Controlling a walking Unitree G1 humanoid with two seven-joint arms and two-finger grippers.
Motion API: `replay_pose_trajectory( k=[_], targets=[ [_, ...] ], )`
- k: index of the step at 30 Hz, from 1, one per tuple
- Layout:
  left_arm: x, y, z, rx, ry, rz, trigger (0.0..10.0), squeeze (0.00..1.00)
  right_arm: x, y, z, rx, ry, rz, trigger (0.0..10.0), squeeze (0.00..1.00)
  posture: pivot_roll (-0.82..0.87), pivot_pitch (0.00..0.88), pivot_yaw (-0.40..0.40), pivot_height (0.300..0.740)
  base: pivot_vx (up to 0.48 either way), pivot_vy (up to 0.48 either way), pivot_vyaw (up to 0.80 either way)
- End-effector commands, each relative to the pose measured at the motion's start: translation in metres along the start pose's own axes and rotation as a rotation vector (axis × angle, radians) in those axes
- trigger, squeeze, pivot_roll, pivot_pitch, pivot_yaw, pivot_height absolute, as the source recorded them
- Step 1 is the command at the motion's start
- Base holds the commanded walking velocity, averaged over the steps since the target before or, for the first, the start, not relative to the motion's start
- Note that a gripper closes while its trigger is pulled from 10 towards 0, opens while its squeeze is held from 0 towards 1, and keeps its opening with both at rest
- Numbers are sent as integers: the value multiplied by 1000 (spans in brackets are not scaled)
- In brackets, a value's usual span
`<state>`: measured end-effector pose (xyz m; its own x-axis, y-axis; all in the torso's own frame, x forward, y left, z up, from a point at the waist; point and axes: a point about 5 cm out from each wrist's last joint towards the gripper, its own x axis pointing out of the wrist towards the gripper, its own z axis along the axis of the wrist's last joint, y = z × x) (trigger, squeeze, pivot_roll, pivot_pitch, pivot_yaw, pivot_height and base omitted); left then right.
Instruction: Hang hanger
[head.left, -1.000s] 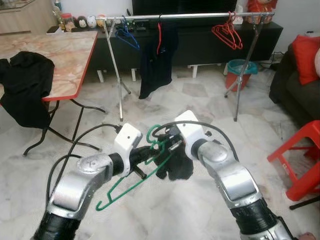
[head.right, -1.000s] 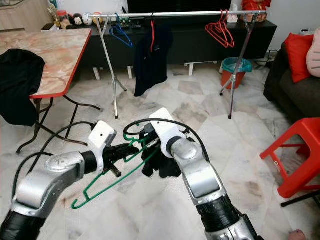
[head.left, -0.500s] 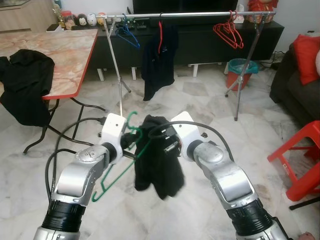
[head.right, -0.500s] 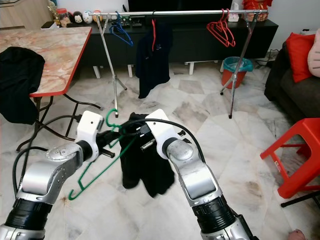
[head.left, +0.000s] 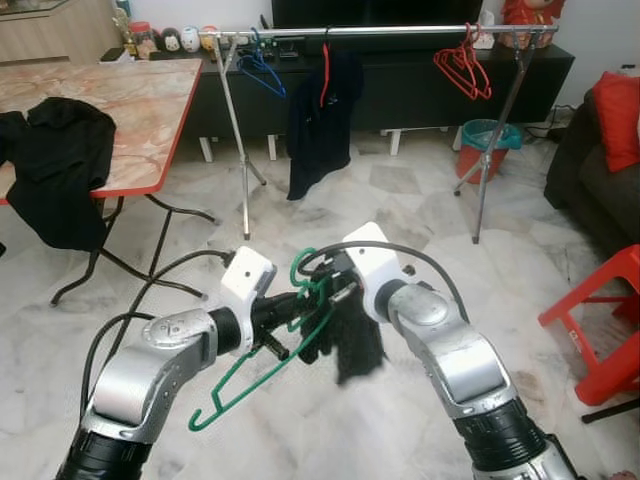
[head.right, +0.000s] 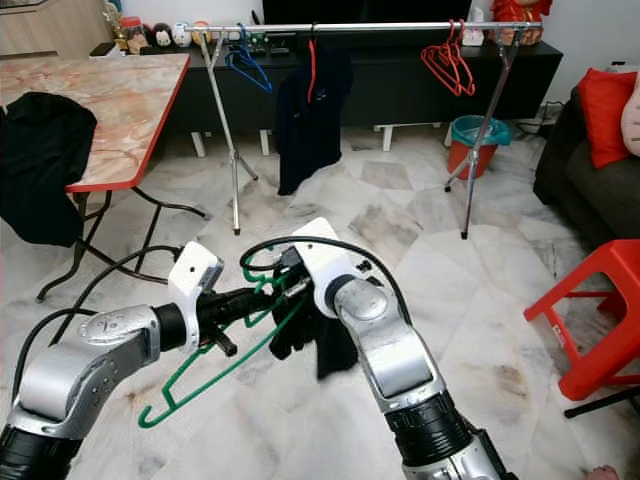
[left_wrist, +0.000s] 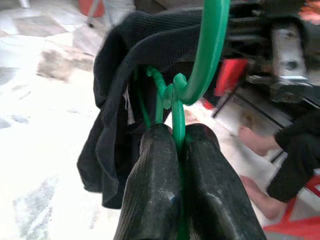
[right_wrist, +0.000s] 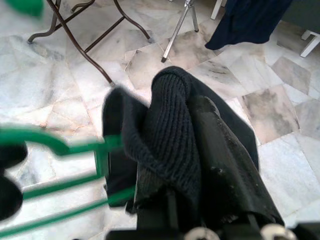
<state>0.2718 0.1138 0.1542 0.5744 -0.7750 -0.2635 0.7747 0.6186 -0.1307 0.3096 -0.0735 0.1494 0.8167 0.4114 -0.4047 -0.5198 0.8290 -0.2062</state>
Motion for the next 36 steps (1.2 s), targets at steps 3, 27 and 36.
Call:
replay_pose_trajectory(
  k=[3, 27, 36],
  targets=[
    [5, -13, 13, 44, -52, -70, 10000, 0, 0, 12, 7, -22, -18, 72, 10000, 0, -36, 0, 10, 740, 0, 0, 0],
    [11, 9, 10, 60, 2, 120, 10000, 0, -17, 47, 11, -1, -19, 269, 10000, 0, -36, 0, 9, 740, 0, 0, 0],
    [14, 28, 26, 42, -121, 327, 10000, 0, -29, 66, 16, 3, -51, 410, 10000, 0, -42, 0, 8, 740, 0, 0, 0]
  ],
)
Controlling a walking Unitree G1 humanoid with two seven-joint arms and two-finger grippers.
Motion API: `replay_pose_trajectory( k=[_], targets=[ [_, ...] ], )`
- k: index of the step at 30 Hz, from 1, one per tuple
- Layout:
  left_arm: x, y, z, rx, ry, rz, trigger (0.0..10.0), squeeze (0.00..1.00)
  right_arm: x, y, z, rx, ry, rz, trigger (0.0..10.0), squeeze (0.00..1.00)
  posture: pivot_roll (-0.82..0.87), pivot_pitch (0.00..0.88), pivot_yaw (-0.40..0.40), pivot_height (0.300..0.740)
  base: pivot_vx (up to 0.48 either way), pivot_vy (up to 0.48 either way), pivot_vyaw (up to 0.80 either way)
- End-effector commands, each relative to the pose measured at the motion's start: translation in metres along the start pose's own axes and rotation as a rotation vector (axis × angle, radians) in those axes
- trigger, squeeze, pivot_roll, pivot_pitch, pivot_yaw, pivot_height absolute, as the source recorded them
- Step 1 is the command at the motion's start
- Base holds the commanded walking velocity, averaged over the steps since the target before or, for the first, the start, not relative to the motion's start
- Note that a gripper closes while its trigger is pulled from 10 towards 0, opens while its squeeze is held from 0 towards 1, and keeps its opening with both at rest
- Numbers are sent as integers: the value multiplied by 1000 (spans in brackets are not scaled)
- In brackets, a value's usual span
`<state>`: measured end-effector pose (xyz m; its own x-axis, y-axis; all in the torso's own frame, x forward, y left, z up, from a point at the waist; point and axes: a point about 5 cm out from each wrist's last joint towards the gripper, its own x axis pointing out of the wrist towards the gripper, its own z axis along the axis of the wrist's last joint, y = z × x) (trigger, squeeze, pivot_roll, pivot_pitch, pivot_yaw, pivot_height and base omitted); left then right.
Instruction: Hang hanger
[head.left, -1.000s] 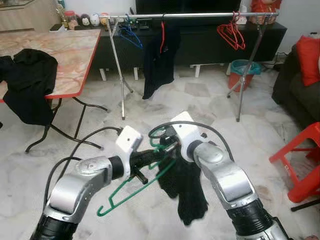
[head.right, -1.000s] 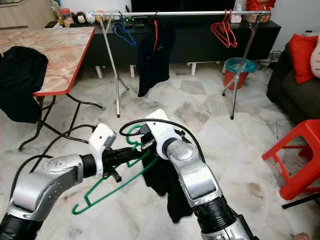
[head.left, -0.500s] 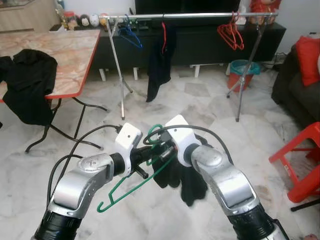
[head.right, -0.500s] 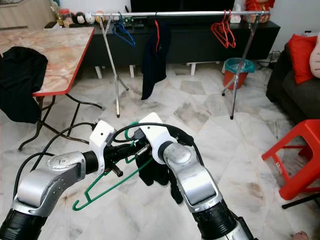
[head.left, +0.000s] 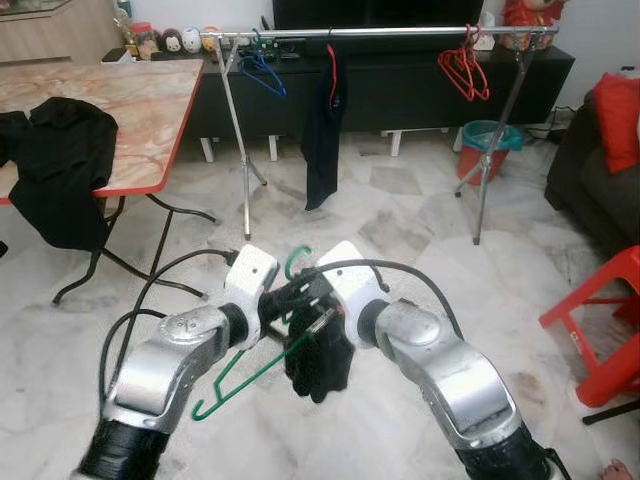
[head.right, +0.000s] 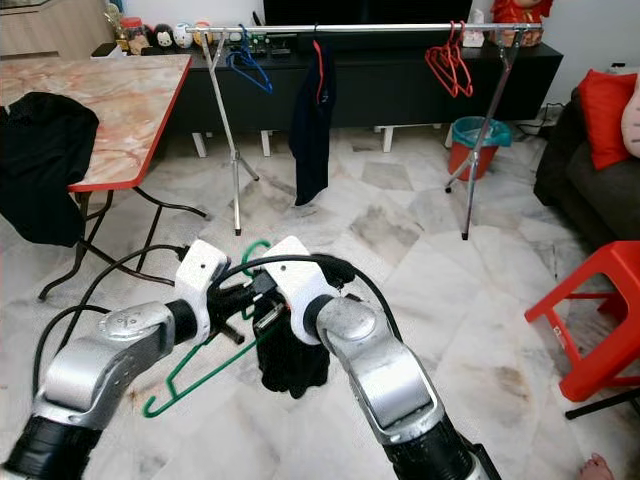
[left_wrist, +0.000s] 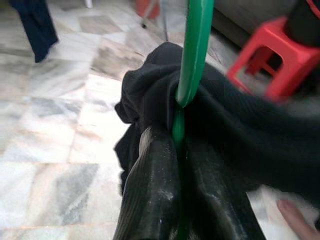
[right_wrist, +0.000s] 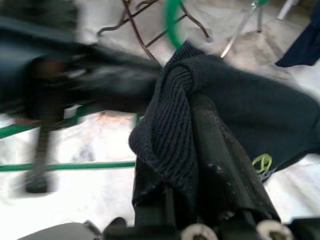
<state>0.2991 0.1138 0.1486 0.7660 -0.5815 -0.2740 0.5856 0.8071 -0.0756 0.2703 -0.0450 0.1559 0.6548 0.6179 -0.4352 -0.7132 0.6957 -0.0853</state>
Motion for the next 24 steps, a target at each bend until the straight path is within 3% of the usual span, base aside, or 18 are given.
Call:
replay_pose_trajectory(
  k=[1, 7, 11, 13, 17, 24],
  targets=[
    [-1, 8, 28, 42, -134, 76, 10000, 0, -1, 24, 8, -16, -37, 144, 10000, 0, -42, 0, 8, 740, 0, 0, 0],
    [-1, -2, 30, 51, -166, 8, 10000, 0, -1, 26, 10, 0, -58, 150, 10000, 0, -38, 0, 7, 740, 0, 0, 0],
    [-1, -9, 38, 28, -242, -20, 10000, 0, 0, 26, 10, 31, -70, 113, 10000, 0, -34, 0, 5, 740, 0, 0, 0],
    [-2, -20, 33, 54, -200, -124, 10000, 0, 3, 10, 15, 104, -106, -15, 10000, 0, -38, 0, 8, 740, 0, 0, 0],
    [-10, -30, 21, 89, -128, -262, 10000, 0, -1, -21, 20, 162, -147, -194, 10000, 0, -42, 0, 10, 740, 0, 0, 0],
    [-20, -20, 19, 101, -121, -247, 10000, 0, -8, -53, 6, 227, -118, -398, 10000, 0, -38, 0, 9, 740, 0, 0, 0]
  ],
)
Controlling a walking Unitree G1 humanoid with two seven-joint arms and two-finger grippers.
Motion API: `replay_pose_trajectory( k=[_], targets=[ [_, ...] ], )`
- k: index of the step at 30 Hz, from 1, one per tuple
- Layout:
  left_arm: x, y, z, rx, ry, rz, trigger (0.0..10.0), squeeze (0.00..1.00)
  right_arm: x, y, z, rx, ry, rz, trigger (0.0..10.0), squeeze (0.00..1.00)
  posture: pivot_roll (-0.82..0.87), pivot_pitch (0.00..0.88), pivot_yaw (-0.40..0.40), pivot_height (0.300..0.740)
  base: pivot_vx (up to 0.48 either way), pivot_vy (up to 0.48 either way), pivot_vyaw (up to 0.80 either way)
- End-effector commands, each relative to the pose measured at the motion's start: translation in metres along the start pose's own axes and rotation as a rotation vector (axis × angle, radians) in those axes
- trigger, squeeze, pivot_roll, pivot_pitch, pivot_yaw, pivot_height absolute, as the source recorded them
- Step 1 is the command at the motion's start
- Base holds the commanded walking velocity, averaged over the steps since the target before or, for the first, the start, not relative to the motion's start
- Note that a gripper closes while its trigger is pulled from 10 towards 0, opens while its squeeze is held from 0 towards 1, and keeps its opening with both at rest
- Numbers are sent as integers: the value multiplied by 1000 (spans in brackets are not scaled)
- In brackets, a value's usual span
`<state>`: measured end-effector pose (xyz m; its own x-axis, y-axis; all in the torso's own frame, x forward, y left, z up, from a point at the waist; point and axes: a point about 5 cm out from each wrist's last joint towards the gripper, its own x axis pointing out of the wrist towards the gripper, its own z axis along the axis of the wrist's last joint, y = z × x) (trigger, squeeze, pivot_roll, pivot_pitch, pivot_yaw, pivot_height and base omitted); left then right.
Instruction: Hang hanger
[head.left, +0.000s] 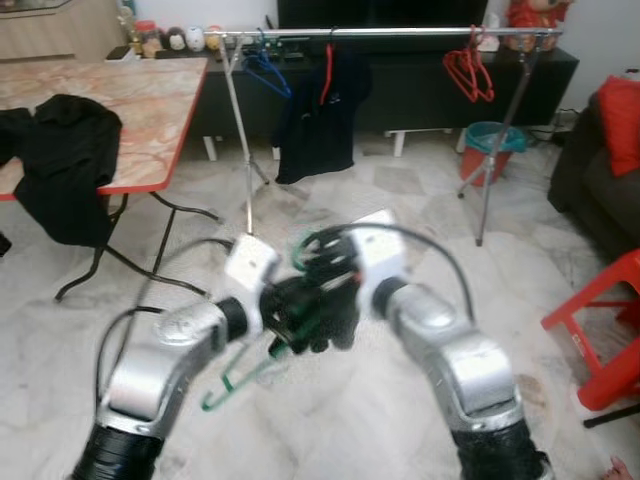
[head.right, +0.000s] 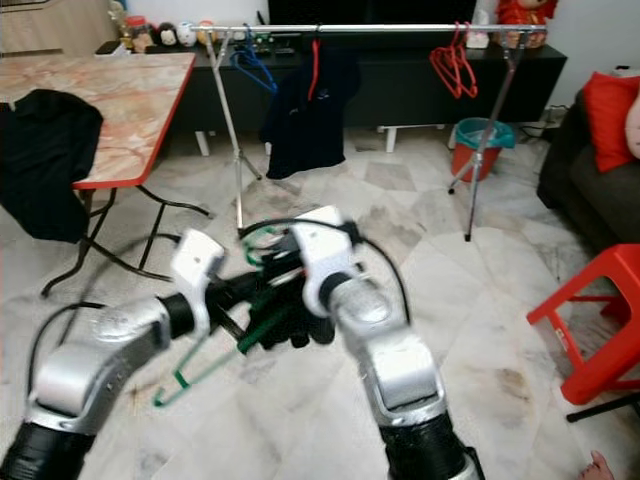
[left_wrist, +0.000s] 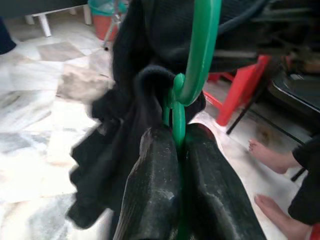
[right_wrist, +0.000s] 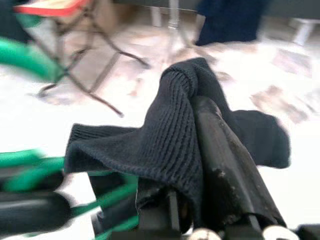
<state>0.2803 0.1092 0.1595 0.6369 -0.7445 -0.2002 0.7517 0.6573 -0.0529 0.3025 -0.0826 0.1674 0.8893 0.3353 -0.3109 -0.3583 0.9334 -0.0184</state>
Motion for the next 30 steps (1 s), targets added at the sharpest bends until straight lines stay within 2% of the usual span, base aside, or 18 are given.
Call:
replay_pose_trajectory(
  k=[1, 4, 7, 10, 12, 17, 23, 26, 30],
  targets=[
    [-7, -3, 14, 35, -53, -41, 10000, 0, 2, -11, 1, 20, -10, -69, 10000, 0, -34, 0, 9, 740, 0, 0, 0],
    [-10, -3, 14, 44, -43, -58, 10000, 0, 4, -18, 0, 29, -9, -110, 10000, 0, -33, 0, 9, 740, 0, 0, 0],
    [-10, -3, 13, 41, -42, -49, 10000, 0, 5, -15, 0, 31, -4, -88, 10000, 0, -33, 0, 8, 740, 0, 0, 0],
    [-2, -1, 14, 26, -64, 3, 10000, 0, 3, 12, 1, 26, 2, 81, 10000, 0, -38, 0, 6, 740, 0, 0, 0],
    [0, 0, 14, 15, -71, 17, 10000, 0, 1, 24, 1, 18, 5, 155, 10000, 0, -39, 0, 6, 740, 0, 0, 0],
    [3, -8, 13, 8, -73, -32, 10000, 0, -9, 58, -2, -20, 24, 349, 10000, 0, -41, 0, 6, 740, 0, 0, 0],
    [7, -9, 15, 4, -81, -19, 10000, 0, -13, 70, 0, -11, 32, 406, 10000, 0, -37, 0, 5, 740, 0, 0, 0],
    [9, -10, 14, 2, -83, -29, 10000, 0, -20, 79, 0, 1, 35, 487, 10000, 0, -41, 0, 6, 740, 0, 0, 0],
    [10, -12, 13, -1, -80, -39, 10000, 0, -24, 83, -1, -19, 38, 526, 10000, 0, -42, 0, 6, 740, 0, 0, 0]
  ],
)
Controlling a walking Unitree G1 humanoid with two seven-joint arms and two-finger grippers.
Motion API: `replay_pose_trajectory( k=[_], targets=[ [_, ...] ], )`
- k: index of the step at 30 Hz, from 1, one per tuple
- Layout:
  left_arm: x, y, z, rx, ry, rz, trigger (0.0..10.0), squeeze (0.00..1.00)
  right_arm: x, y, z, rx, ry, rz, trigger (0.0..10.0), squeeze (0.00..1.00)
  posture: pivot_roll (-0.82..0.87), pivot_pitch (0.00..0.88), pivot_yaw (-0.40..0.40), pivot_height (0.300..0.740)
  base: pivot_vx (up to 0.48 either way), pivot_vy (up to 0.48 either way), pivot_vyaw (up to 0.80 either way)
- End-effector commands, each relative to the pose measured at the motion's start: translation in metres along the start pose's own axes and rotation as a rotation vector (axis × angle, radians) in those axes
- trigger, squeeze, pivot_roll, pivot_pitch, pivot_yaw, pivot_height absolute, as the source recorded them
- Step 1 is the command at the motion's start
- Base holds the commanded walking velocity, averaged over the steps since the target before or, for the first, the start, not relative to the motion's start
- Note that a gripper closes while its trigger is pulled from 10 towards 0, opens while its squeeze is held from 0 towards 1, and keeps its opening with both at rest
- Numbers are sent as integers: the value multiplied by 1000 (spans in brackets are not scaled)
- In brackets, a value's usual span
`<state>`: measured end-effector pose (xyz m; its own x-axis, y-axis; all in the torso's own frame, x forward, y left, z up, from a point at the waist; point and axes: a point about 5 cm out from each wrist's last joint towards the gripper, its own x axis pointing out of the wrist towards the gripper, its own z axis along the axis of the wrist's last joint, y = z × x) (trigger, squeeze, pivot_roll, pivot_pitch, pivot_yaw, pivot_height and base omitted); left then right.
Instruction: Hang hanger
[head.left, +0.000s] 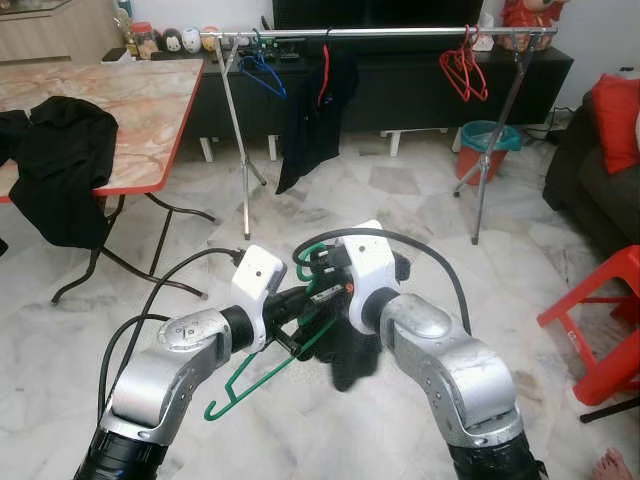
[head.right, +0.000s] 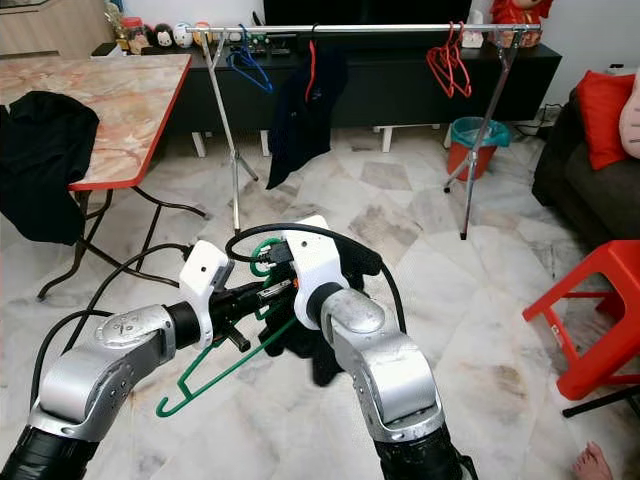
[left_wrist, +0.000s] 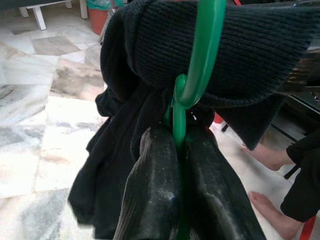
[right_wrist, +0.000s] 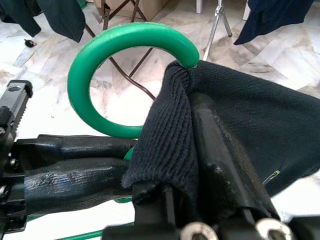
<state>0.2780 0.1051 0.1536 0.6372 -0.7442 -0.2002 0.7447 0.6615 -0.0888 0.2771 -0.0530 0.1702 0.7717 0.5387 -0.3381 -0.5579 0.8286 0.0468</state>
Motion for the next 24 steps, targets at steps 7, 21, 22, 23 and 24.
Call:
replay_pose_trajectory(
  k=[7, 21, 22, 23, 24],
  targets=[
    [10, 1, 26, 30, -144, 67, 10000, 0, -3, 42, -4, -122, 7, 262, 10000, 0, -40, 0, 6, 740, 0, 0, 0],
    [9, 16, 34, 8, -222, 196, 10000, 0, -3, -20, 0, 251, -78, -122, 10000, 0, -43, 0, 7, 740, 0, 0, 0],
    [9, 16, 34, 9, -221, 196, 10000, 0, -3, -21, 0, 256, -78, -128, 10000, 0, -43, 0, 7, 740, 0, 0, 0],
    [9, 16, 34, 9, -221, 196, 10000, 0, -3, -21, 0, 256, -78, -128, 10000, 0, -43, 0, 7, 740, 0, 0, 0],
    [9, 18, 34, 9, -225, 216, 10000, 0, -4, -26, -3, 299, -69, -158, 10000, 0, -43, 0, 6, 740, 0, 0, 0]
  ],
)
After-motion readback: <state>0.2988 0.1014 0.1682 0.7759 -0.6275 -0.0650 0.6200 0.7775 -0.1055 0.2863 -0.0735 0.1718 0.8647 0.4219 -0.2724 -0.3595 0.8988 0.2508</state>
